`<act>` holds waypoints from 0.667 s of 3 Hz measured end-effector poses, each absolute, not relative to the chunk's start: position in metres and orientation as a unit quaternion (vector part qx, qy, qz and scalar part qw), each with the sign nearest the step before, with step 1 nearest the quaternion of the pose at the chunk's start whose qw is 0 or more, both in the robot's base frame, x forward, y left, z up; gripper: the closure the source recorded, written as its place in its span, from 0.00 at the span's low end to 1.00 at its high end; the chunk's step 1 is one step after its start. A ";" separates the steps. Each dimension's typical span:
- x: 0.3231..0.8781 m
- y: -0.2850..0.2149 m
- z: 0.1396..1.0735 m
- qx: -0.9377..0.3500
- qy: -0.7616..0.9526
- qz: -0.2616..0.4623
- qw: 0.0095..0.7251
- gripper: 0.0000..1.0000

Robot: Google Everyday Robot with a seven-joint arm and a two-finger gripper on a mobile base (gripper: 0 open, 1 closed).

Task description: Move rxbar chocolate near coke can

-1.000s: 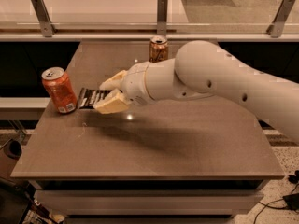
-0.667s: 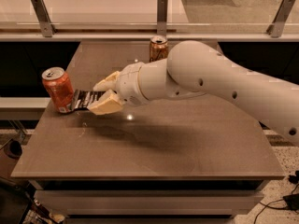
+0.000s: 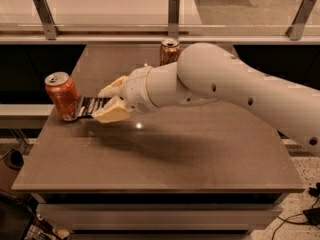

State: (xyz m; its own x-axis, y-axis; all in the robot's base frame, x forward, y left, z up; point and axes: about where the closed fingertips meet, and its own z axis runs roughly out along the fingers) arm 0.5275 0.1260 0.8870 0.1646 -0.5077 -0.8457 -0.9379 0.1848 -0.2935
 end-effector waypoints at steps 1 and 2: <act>0.526 0.128 0.888 -0.599 0.604 0.226 0.475 0.36; 0.525 0.130 0.890 -0.600 0.602 0.225 0.475 0.13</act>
Offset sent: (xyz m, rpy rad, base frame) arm -0.0012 0.0015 0.0012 -0.0012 -0.0025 0.0027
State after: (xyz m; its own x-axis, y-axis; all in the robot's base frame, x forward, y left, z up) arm 0.5246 0.1295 0.8897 0.1727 -0.5090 -0.8433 -0.9374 0.1780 -0.2994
